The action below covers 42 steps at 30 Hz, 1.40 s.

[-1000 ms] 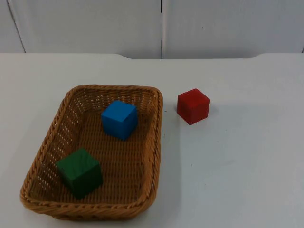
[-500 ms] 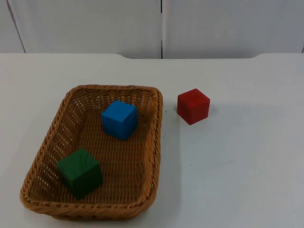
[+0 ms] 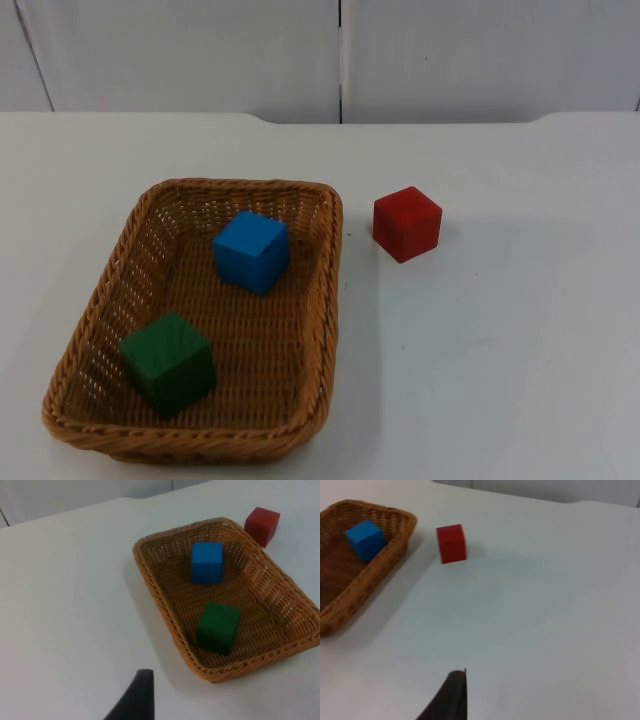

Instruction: Pick up one cube with each hand and place exactly two cubes into the same basket, leaving the remaining cube outside.

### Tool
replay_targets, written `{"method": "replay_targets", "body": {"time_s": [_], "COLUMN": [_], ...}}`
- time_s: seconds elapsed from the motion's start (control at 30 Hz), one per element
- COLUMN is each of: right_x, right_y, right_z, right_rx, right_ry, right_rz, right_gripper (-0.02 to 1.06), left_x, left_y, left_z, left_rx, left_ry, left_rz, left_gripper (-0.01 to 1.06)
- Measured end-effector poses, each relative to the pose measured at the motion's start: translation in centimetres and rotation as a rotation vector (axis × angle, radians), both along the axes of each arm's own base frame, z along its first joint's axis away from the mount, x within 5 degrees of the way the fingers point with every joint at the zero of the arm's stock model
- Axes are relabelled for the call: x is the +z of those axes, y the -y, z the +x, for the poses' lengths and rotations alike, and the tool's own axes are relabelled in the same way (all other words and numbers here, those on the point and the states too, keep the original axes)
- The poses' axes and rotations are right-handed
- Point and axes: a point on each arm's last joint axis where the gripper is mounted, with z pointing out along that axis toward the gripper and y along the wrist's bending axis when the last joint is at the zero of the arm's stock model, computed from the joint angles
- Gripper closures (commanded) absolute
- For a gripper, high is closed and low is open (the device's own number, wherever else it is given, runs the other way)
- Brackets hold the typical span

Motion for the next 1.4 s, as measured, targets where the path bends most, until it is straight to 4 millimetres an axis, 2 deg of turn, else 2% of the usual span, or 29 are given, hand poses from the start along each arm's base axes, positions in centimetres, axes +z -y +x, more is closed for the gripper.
{"method": "replay_targets", "body": {"time_s": [0.7,1.4], "right_x": [0.0,0.0], "right_y": [-0.19,-0.19], "right_z": [-0.2,-0.2], "right_rx": [-0.314,-0.313], "right_ry": [0.0,0.0], "right_rz": [0.0,0.0], "right_gripper": [-0.01,-0.01], "left_x": [0.0,0.0], "left_y": [0.0,0.0], "left_z": [0.0,0.0], "left_rx": [0.0,0.0], "left_ry": [0.0,0.0], "left_rz": [0.0,0.0], "left_gripper": [0.0,0.0]}}
